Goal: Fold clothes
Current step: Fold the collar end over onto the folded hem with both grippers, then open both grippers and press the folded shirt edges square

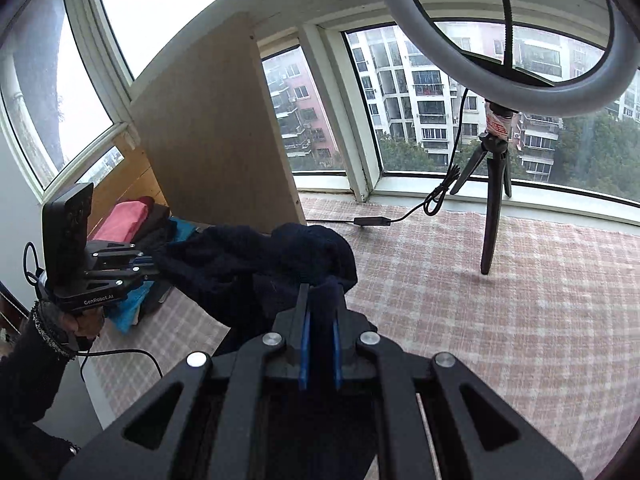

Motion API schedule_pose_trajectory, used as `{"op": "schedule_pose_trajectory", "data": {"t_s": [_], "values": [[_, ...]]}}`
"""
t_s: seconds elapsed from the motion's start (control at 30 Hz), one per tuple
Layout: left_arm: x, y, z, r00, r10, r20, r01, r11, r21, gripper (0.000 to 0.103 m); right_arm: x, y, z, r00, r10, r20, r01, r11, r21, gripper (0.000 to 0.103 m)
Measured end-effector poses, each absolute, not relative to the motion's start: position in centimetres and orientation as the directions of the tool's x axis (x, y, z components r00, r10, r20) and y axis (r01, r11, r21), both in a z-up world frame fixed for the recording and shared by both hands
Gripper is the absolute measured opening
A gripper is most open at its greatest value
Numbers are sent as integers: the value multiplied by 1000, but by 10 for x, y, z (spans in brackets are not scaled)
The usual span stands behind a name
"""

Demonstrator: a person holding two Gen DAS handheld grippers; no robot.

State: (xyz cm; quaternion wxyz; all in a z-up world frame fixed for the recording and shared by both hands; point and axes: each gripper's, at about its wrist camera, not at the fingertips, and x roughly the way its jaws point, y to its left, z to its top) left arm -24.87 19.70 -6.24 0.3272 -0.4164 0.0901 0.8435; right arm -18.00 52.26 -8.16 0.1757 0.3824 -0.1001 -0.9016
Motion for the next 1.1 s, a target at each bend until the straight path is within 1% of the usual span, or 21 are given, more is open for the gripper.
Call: {"op": "schedule_pose_trajectory", "data": {"t_s": [0.07, 0.13, 0.23, 0.27, 0.3, 0.33, 0.37, 0.43, 0.47, 0.53, 0.57, 0.6, 0.63, 0.67, 0.7, 0.73, 0.77, 0.8, 0.83, 1.0, 1.1], "values": [[-217, 193, -62, -437, 476, -763, -636, -763, -112, 6, -142, 516, -75, -648, -390, -654, 241, -920, 309, 8], [-183, 183, -64, -421, 480, -770, -636, -761, -126, 6, -105, 512, -82, -640, -387, -664, 225, -920, 319, 8], [-137, 173, -83, -363, 489, -793, -641, -749, -168, 6, -59, 504, -112, -609, -381, -695, 190, -921, 339, 8], [-123, 170, -94, -336, 488, -805, -644, -743, -182, 8, -47, 502, -127, -586, -371, -720, 180, -926, 331, 9], [-108, 166, -109, -300, 481, -824, -647, -737, -195, 10, -35, 500, -142, -560, -359, -747, 171, -932, 320, 13], [-93, 161, -124, -260, 464, -847, -645, -736, -206, 14, -23, 497, -158, -533, -346, -772, 162, -937, 309, 18], [-78, 155, -139, -213, 432, -876, -633, -744, -213, 14, -16, 496, -175, -456, -342, -822, 132, -939, 318, 28], [-49, 141, -164, -133, 373, -918, -611, -761, -221, 14, 3, 498, -193, -352, -350, -868, 83, -935, 344, 28], [-38, 132, -167, -121, 357, -926, -602, -769, -218, 14, 15, 502, -189, -358, -348, -866, 72, -936, 346, 28], [-21, 112, -157, -125, 345, -930, -578, -787, -215, 12, 40, 513, -174, -396, -338, -854, 47, -936, 349, 29], [-13, 102, -147, -139, 346, -928, -567, -796, -212, 12, 51, 520, -162, -417, -342, -842, 28, -931, 364, 33], [-7, 93, -133, -161, 350, -923, -560, -803, -206, 12, 62, 527, -150, -437, -347, -830, 9, -924, 382, 40], [-1, 85, -118, -185, 349, -919, -560, -806, -193, 12, 71, 530, -140, -450, -364, -816, 15, -916, 400, 41], [4, 80, -104, -212, 345, -914, -570, -804, -171, 14, 78, 532, -129, -461, -382, -801, 25, -908, 419, 42], [7, 76, -92, -240, 344, -908, -578, -802, -151, 15, 86, 535, -118, -473, -400, -785, 35, -899, 437, 45], [10, 71, -79, -268, 344, -900, -585, -801, -132, 23, 94, 537, -108, -484, -417, -769, 45, -890, 454, 49], [9, 72, -75, -282, 347, -894, -594, -795, -121, 30, 93, 537, -104, -504, -403, -764, 49, -896, 441, 59], [3, 81, -82, -278, 357, -892, -608, -784, -124, 31, 91, 537, -101, -525, -385, -759, 51, -905, 423, 65], [-4, 91, -89, -274, 366, -889, -621, -773, -128, 31, 87, 532, -106, -540, -350, -766, 57, -923, 382, 65], [-35, 142, -128, -229, 399, -888, -685, -714, -144, 31, 28, 486, -173, -441, -280, -852, 158, -959, 233, 65], [-49, 173, -154, -181, 396, -900, -721, -676, -152, 31, 2, 469, -200, -412, -275, -869, 189, -959, 213, 65]]}}
